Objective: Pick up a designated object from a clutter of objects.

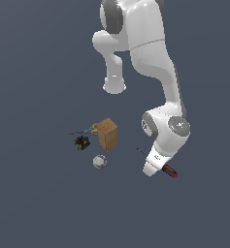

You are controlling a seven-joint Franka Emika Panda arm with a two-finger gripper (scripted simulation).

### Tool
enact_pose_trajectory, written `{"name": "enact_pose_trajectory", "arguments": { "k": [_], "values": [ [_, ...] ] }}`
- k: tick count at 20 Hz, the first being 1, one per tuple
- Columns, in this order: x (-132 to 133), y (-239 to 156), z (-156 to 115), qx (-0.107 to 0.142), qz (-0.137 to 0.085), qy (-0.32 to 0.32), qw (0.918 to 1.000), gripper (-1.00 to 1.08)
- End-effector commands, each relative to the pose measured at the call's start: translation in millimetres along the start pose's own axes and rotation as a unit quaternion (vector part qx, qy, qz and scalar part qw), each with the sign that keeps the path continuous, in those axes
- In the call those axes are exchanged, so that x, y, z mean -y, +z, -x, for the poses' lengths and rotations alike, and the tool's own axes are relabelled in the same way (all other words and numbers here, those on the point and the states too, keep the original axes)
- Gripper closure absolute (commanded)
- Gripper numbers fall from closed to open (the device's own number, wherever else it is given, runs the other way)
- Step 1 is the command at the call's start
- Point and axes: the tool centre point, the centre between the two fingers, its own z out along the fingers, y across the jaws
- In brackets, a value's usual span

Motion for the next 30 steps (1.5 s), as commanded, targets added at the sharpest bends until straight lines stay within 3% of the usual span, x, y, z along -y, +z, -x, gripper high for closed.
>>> {"name": "enact_pose_trajectory", "arguments": {
  "k": [1, 16, 30],
  "values": [
    [0, 0, 0, 0.0, 0.0, 0.0, 1.0, 1.08],
    [-6, -26, 16, 0.0, 0.0, 0.0, 1.0, 1.08],
    [-31, -134, 81, 0.0, 0.0, 0.0, 1.0, 1.08]
  ]
}}
